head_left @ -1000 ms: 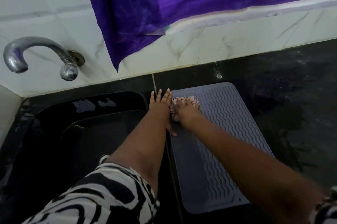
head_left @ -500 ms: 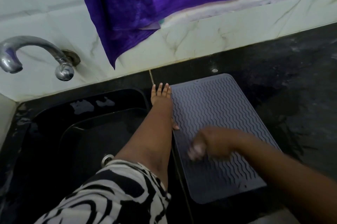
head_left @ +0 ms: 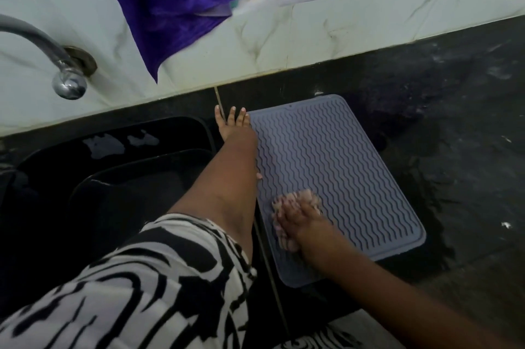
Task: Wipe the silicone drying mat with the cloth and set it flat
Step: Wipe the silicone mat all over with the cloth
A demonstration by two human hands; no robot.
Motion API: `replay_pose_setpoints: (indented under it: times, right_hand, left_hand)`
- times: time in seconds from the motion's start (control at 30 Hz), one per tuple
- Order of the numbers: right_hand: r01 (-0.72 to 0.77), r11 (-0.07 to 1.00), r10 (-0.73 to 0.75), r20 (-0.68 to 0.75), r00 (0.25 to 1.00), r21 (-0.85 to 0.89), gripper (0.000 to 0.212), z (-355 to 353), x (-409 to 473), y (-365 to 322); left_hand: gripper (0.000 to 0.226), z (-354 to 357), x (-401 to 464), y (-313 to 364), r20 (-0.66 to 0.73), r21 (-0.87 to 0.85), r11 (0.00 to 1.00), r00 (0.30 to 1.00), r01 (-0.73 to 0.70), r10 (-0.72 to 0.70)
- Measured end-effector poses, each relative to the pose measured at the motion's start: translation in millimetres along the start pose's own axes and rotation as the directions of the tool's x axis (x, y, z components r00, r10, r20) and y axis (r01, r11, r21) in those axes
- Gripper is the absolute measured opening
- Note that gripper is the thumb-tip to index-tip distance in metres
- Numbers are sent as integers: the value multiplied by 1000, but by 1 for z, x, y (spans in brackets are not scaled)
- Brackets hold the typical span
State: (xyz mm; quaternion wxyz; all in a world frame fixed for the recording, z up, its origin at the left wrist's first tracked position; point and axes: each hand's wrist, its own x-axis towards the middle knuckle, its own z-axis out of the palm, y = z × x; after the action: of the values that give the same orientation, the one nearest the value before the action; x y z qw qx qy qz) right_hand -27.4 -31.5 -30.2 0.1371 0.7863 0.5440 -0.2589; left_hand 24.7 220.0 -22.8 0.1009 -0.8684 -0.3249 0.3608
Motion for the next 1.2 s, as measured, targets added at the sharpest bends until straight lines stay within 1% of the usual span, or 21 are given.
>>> replay_pose_setpoints:
  times: [0.03, 0.1, 0.13, 0.17, 0.23, 0.27, 0.37, 0.43, 0.47, 0.5, 0.57, 0.6, 0.7, 0.8, 0.87, 0.93, 1.0, 1.07, 1.13, 1.17, 1.2]
  right_hand:
    - [-17, 1000, 17, 60, 998, 3, 76, 2, -17, -7]
    - [-61, 995, 45, 202, 978, 77, 68, -1, -44, -18]
    - [-50, 988, 19, 214, 977, 143, 60, -11, -56, -18]
    - [-32, 967, -13, 171, 985, 254, 50, -23, -63, -14]
    - [-49, 878, -18, 134, 991, 477, 32, -57, -68, 0]
    - [-45, 851, -11, 103, 995, 523, 29, -74, -63, 8]
    - [18, 879, 31, -96, 995, 476, 32, -90, -16, 24]
    - [-107, 916, 131, -36, 991, 388, 46, -68, 15, 19]
    - [-168, 942, 169, 21, 985, 289, 60, -51, 22, 11]
    - [-175, 970, 171, 40, 984, 168, 70, -33, 23, 4]
    - [-133, 991, 133, 2, 991, -9, 76, -7, 8, -6]
    - [-110, 994, 110, 3, 994, -28, 74, 0, -5, -9]
    - [-97, 995, 97, 63, 993, -4, 67, 17, -44, -12]
    - [-72, 996, 78, 148, 986, -46, 67, 23, -70, -25]
    - [-100, 995, 103, 230, 968, -26, 66, 12, -77, -35]
    - [-161, 977, 117, 280, 953, 142, 48, -16, -81, -29]
    - [-220, 890, 79, 340, 937, 399, 28, -47, -85, -3]
    - [-196, 825, 18, 322, 947, 530, 27, -77, -87, 31]
    - [-165, 661, 24, 199, 980, 732, 25, -100, -79, 57]
    - [-132, 576, 68, 114, 991, 806, 22, -110, -71, 66]
    - [-92, 551, 120, 30, 992, 829, 20, -120, -58, 73]
  left_hand:
    - [150, -2, -5, 2, 10, 24, 1000, 1000, 13, -14]
    - [138, -5, -12, 6, 6, 68, 997, 1000, 25, -26]
    - [132, -5, -14, 6, -19, 79, 996, 999, 38, -36]
    - [129, -5, -18, 6, -55, 103, 994, 998, 46, -40]
    - [126, -10, -29, 12, -146, 181, 983, 989, 36, -10]
    - [117, -13, -42, 19, -189, 221, 975, 982, 21, 22]
    - [77, -11, -81, 51, -288, 444, 895, 938, -46, 191]
    - [57, -3, -90, 61, -279, 454, 887, 932, -86, 233]
    - [51, -1, -93, 59, -274, 404, 911, 940, -81, 205]
    - [47, -3, -95, 53, -269, 359, 930, 946, -79, 184]
    - [42, -7, -92, 41, -277, 317, 945, 946, -75, 168]
    - [42, -7, -89, 37, -276, 313, 947, 947, -75, 167]
    - [41, -3, -86, 30, -310, 254, 962, 934, -101, 180]
    - [37, -1, -87, 24, -328, 205, 972, 928, -113, 177]
    - [46, -1, -85, 21, -300, 185, 976, 940, -112, 165]
    - [65, -1, -85, 19, -268, 154, 980, 949, -125, 163]
    - [82, 0, -81, 15, -249, 112, 981, 951, -160, 184]
    - [92, -2, -77, 7, -205, 49, 974, 952, -221, 226]
    - [90, -4, -73, -4, -188, -77, 951, 941, -299, 281]
    - [89, -5, -71, -9, -227, -148, 936, 932, -319, 282]
    - [91, -6, -68, -14, -288, -200, 923, 920, -329, 266]
